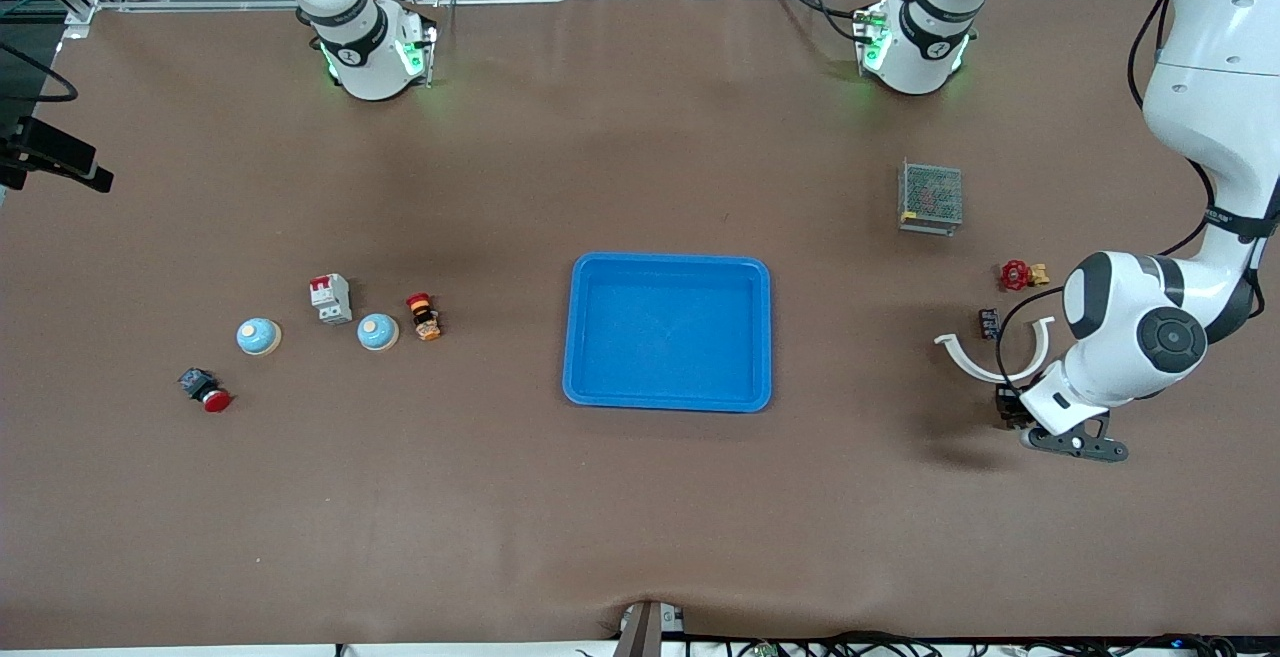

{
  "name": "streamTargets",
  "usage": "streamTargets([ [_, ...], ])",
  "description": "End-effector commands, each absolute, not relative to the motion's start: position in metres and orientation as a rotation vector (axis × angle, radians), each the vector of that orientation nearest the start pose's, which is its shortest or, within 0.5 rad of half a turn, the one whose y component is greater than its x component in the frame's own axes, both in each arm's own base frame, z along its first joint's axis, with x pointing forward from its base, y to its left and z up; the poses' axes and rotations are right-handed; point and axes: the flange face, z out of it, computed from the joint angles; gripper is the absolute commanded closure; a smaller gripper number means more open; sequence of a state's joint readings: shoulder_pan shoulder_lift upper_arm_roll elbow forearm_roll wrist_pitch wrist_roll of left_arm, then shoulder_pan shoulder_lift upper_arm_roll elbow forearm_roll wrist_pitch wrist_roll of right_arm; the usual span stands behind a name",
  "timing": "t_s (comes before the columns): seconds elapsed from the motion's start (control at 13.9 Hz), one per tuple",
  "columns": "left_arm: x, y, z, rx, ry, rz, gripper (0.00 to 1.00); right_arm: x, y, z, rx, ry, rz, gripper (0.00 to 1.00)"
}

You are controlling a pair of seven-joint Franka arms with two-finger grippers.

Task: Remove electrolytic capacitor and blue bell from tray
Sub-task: 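Lower the capacitor beside the first capacitor near the clamp and open the left gripper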

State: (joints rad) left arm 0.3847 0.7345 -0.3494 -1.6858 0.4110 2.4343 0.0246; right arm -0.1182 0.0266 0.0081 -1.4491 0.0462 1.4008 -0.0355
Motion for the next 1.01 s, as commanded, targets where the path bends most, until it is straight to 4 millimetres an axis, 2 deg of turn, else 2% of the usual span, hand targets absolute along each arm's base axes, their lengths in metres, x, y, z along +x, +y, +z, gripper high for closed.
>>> streamTargets([
  [0.0,0.6801,0.0584,0.1961,-3.064,0.321,-0.153,1.00,0.5437,-0.0556,0.6557,-3.072,0.093,0.096,0.00],
  [0.57,0.6807,0.0564,0.1896,-3.073,0.311,-0.166,1.00,0.5440,-0.0556,0.6548,-3.072,0.093,0.100,0.00],
  [0.65,0.6809,0.0533,0.1896,-3.079,0.292,-0.167,0.61,0.5434,-0.0555,0.6555,-3.072,0.093,0.101,0.00],
  [0.72,0.6811,0.0512,0.1896,-3.083,0.251,-0.168,0.01,0.5433,-0.0561,0.6555,-3.076,0.092,0.101,0.00],
  [0.93,0.6815,0.0493,0.1914,-3.085,0.208,-0.171,0.00,0.5437,-0.0551,0.6545,-3.074,0.089,0.106,0.00],
])
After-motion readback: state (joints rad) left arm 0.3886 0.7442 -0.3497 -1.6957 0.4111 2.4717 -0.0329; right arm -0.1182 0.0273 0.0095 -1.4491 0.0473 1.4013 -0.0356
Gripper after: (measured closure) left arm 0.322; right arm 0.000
